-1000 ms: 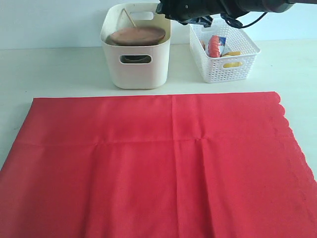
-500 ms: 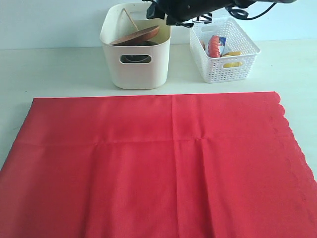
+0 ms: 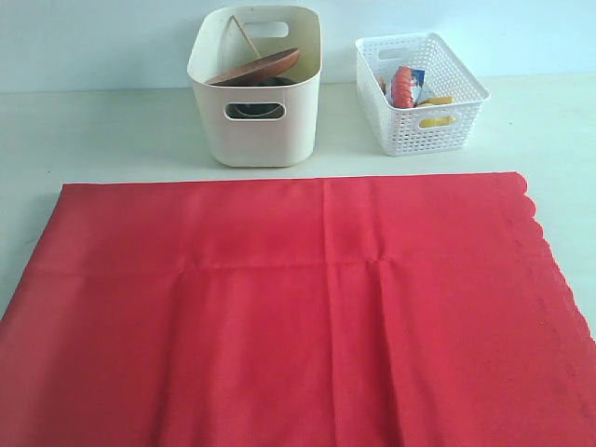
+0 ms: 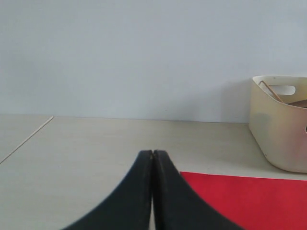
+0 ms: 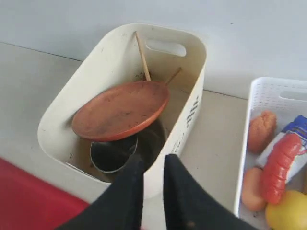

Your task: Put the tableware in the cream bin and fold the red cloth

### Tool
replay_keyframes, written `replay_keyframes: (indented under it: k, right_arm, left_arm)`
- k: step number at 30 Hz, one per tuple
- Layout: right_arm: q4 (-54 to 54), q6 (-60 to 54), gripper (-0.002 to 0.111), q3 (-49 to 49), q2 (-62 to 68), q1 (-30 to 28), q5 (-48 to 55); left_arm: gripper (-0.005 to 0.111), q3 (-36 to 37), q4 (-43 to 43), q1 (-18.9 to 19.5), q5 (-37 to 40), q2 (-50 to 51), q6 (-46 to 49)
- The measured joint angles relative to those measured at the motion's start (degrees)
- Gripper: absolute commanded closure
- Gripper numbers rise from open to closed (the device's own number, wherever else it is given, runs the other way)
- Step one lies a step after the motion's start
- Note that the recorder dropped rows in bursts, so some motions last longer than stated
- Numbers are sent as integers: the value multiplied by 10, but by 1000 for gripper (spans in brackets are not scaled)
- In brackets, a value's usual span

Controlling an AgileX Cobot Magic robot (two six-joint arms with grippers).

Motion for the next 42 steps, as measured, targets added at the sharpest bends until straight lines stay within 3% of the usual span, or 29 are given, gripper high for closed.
replay_keyframes:
  k: [2,8,21,23,24,25,27,30,33,42]
  right_arm:
    - [-20,13,108,0,-19,0,13]
    - [-34,21,108,54,-91,0,7]
    - [-35,38,108,352,-231,0,-112]
    - [-35,38,108,410,-237,0,-130]
    - [-35,38,108,445,-237,0,-144]
    - [-35,38,108,466,-237,0,-153]
    - [-35,38,108,517,-231,0,-185]
    - [-35,38,108,552,-221,0,-216]
    - [-35,38,108,559,-213,0,-226]
    - [-35,38,108,559,-212,0,-228]
  left_arm:
    - [104,0,0,0,0,0,0]
    - [104,0,0,0,0,0,0]
    - [104,0,0,0,-4,0,12]
    - [104,1,-9,0,-56,0,-58]
    - [104,2,-21,0,-106,0,-186]
    - [104,0,-26,0,-122,0,-241]
    - [104,-40,-25,0,-92,0,-309]
    - [104,-118,-21,0,-6,40,-293]
    - [104,-192,-18,0,56,146,-249]
    - [104,-241,-17,0,47,330,-149]
